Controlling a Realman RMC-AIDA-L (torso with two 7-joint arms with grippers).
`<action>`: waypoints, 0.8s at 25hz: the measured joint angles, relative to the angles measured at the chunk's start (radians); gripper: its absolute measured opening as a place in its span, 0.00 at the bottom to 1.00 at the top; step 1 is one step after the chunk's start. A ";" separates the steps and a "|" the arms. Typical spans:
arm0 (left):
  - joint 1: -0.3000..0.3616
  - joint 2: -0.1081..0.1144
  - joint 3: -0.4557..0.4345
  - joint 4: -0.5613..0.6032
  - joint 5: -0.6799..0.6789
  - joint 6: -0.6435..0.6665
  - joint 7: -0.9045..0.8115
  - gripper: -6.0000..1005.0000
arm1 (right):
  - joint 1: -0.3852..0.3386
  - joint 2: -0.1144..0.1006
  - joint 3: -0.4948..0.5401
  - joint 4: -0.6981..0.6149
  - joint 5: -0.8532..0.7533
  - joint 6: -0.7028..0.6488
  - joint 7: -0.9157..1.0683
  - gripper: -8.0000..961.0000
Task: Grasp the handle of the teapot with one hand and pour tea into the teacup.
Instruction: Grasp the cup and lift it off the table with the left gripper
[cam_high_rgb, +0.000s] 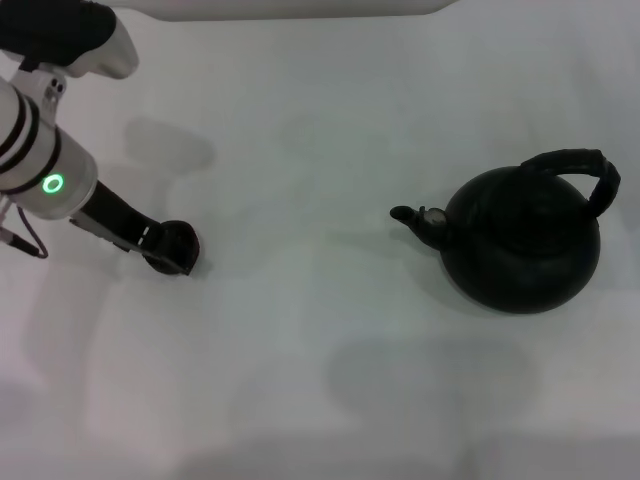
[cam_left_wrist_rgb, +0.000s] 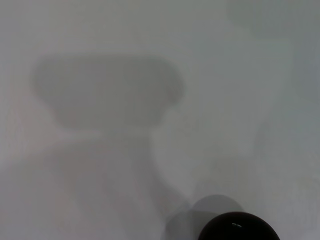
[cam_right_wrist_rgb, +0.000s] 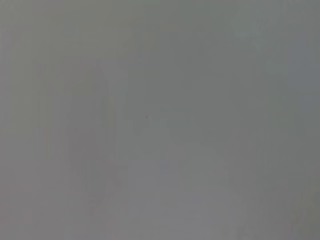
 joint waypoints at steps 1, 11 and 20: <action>0.001 0.000 0.000 0.000 0.000 0.004 0.001 0.86 | 0.000 0.000 0.000 0.000 0.000 0.000 0.000 0.91; 0.000 -0.002 0.001 -0.015 -0.002 0.036 0.021 0.86 | -0.002 0.000 0.000 -0.001 0.000 0.002 0.000 0.91; -0.011 0.000 0.001 -0.048 -0.003 0.072 0.030 0.86 | -0.002 0.000 0.000 -0.003 0.000 0.006 0.000 0.91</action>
